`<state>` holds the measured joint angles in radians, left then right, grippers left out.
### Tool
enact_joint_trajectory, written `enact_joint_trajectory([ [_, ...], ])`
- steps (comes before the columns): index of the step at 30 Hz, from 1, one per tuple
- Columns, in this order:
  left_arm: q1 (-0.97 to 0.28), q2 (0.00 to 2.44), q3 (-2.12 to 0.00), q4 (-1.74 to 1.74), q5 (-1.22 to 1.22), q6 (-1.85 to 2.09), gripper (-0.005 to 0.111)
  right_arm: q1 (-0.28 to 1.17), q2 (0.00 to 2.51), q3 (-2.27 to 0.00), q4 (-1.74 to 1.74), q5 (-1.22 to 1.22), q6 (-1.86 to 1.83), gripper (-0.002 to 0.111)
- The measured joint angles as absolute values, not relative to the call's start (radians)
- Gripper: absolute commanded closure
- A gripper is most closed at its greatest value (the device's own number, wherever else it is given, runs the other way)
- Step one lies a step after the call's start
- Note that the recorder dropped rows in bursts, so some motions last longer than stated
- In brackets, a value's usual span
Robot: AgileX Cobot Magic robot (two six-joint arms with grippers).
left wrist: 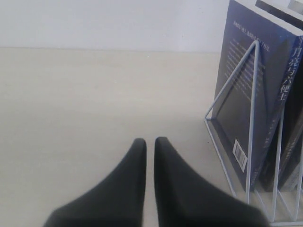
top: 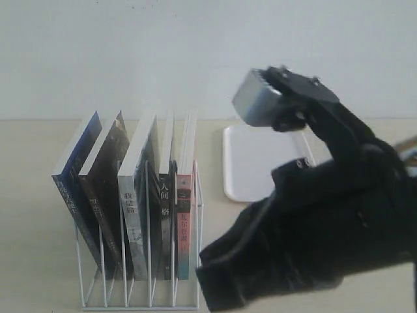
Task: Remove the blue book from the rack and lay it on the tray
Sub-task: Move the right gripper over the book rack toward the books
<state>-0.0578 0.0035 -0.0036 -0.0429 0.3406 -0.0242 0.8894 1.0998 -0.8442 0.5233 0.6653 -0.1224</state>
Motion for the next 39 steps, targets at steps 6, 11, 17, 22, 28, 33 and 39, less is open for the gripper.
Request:
enact_joint_trajectory([
  [6, -0.058, 0.004, -0.004, -0.043, 0.341, -0.024, 0.101, 0.914, 1.228, -1.028, 0.098, 0.725, 0.265, 0.109],
  [11, -0.058, 0.004, -0.004, -0.043, 0.341, -0.024, 0.101, 0.919, 1.322, -1.058, 0.000, 0.654, 0.379, 0.109],
  [17, -0.058, 0.004, -0.004, -0.043, 0.341, -0.024, 0.101, 1.036, 1.362, -1.102, -0.354, 0.646, 0.622, 0.109],
  [22, -0.058, 0.004, -0.004, -0.043, 0.341, -0.024, 0.101, 1.037, 1.433, -1.267, -0.578, 0.788, 0.793, 0.108],
  [28, -0.058, 0.004, -0.004, -0.043, 0.341, -0.024, 0.101, 1.037, 1.561, -1.408, -0.583, 0.860, 0.819, 0.084],
  [33, -0.058, 0.004, -0.004, -0.043, 0.341, -0.024, 0.101, 1.037, 1.610, -1.427, -0.583, 0.846, 0.880, 0.060],
  [39, -0.058, 0.004, -0.004, -0.043, 0.341, -0.024, 0.101, 0.986, 1.632, -1.432, -0.563, 0.825, 0.955, 0.064],
])
